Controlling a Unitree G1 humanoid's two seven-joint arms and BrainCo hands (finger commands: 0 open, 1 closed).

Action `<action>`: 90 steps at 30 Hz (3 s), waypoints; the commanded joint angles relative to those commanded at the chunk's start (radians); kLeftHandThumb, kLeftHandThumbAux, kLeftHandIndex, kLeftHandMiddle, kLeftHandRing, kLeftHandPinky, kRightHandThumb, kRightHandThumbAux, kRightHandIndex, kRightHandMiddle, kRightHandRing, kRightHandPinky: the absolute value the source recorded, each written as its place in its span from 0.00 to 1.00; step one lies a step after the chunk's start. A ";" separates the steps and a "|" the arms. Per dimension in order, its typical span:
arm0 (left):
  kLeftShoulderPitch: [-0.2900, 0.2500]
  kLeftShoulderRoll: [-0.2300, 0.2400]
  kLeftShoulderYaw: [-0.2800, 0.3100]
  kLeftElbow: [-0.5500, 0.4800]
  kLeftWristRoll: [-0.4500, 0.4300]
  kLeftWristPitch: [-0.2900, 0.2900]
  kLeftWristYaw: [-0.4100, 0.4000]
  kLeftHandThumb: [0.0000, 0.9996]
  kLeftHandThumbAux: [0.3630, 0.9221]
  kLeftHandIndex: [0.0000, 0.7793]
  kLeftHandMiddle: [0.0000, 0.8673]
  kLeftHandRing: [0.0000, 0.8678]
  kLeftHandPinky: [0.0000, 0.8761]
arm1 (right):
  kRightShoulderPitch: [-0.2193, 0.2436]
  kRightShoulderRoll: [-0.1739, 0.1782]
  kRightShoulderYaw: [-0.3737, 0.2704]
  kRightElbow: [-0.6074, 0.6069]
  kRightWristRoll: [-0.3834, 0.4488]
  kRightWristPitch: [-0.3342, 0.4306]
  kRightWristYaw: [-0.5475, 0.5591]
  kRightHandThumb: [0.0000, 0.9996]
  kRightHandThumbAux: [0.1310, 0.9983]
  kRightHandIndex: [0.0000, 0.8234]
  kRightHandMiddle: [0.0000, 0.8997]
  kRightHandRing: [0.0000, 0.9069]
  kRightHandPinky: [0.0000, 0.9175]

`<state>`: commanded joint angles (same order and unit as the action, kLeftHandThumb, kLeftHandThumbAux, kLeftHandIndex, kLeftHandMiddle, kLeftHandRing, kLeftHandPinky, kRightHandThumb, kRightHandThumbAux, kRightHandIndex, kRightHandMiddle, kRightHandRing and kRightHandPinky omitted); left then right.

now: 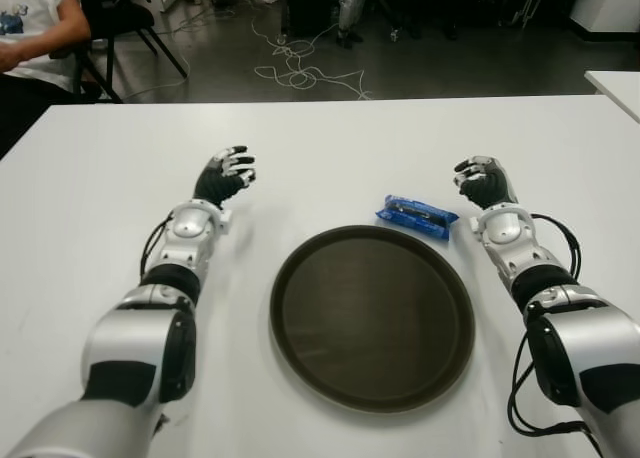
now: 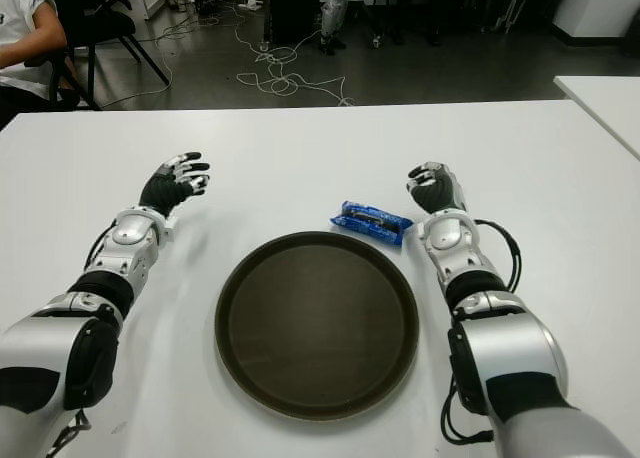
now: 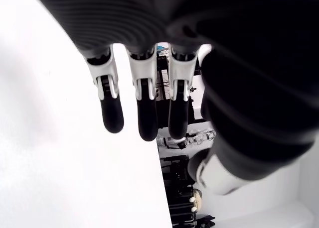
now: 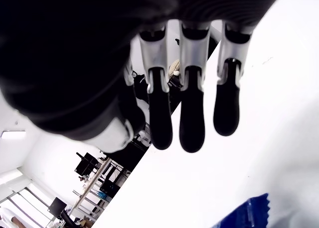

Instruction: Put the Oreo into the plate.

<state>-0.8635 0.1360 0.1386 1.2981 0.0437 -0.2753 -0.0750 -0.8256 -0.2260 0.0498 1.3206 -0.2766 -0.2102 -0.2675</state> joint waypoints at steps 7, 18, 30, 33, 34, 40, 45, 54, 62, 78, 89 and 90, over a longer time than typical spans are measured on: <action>-0.001 -0.002 0.006 -0.001 -0.006 0.003 -0.005 0.19 0.80 0.25 0.28 0.26 0.29 | 0.001 0.001 -0.006 -0.001 0.006 -0.002 0.006 0.69 0.68 0.50 0.54 0.58 0.62; 0.000 -0.003 0.004 -0.002 -0.002 0.001 0.006 0.19 0.81 0.23 0.28 0.27 0.30 | 0.001 0.001 -0.011 -0.001 0.006 -0.003 0.005 0.69 0.68 0.50 0.54 0.58 0.61; 0.003 0.002 -0.006 -0.001 0.007 -0.009 -0.001 0.16 0.83 0.24 0.28 0.26 0.29 | 0.002 0.002 -0.010 -0.001 0.005 -0.005 0.007 0.69 0.68 0.50 0.55 0.59 0.61; 0.003 0.003 -0.008 -0.002 0.008 -0.010 0.001 0.17 0.82 0.25 0.29 0.26 0.28 | 0.002 0.003 -0.010 0.000 0.005 -0.004 0.006 0.69 0.68 0.51 0.55 0.58 0.61; 0.003 0.003 -0.007 -0.002 0.007 -0.010 0.001 0.17 0.81 0.25 0.29 0.26 0.28 | 0.002 0.003 -0.010 0.000 0.005 -0.004 0.006 0.69 0.68 0.51 0.55 0.58 0.61; 0.004 0.004 -0.004 -0.003 0.002 -0.009 -0.005 0.16 0.77 0.24 0.28 0.25 0.27 | 0.004 0.005 -0.013 -0.001 0.008 -0.008 0.001 0.69 0.68 0.50 0.53 0.57 0.59; 0.003 0.006 -0.004 -0.002 0.002 -0.007 -0.008 0.16 0.75 0.23 0.28 0.26 0.27 | 0.004 0.006 -0.014 -0.001 0.008 -0.010 -0.004 0.69 0.68 0.50 0.53 0.57 0.59; 0.002 0.006 0.001 0.000 -0.001 -0.003 -0.009 0.17 0.79 0.25 0.29 0.26 0.28 | 0.009 0.010 -0.042 -0.002 0.036 -0.034 -0.001 0.47 0.68 0.42 0.43 0.46 0.46; 0.002 0.003 0.010 -0.001 -0.011 -0.003 -0.010 0.17 0.82 0.24 0.29 0.27 0.29 | 0.012 0.012 -0.062 -0.001 0.058 -0.056 0.028 0.04 0.57 0.18 0.18 0.19 0.16; 0.005 0.002 0.012 0.000 -0.011 -0.010 -0.007 0.22 0.86 0.26 0.29 0.26 0.28 | 0.013 -0.007 0.072 0.002 -0.086 -0.008 -0.037 0.00 0.47 0.00 0.00 0.00 0.00; 0.005 0.002 0.018 -0.001 -0.020 -0.009 -0.020 0.20 0.83 0.25 0.29 0.26 0.28 | 0.004 -0.018 0.130 0.000 -0.135 0.034 -0.036 0.05 0.38 0.00 0.00 0.00 0.00; 0.005 0.002 0.018 -0.001 -0.020 -0.009 -0.019 0.20 0.84 0.25 0.29 0.26 0.29 | 0.004 -0.019 0.134 -0.001 -0.138 0.037 -0.037 0.06 0.37 0.00 0.00 0.00 0.00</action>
<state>-0.8583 0.1376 0.1566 1.2967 0.0240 -0.2846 -0.0945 -0.8217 -0.2446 0.1842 1.3200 -0.4149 -0.1734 -0.3042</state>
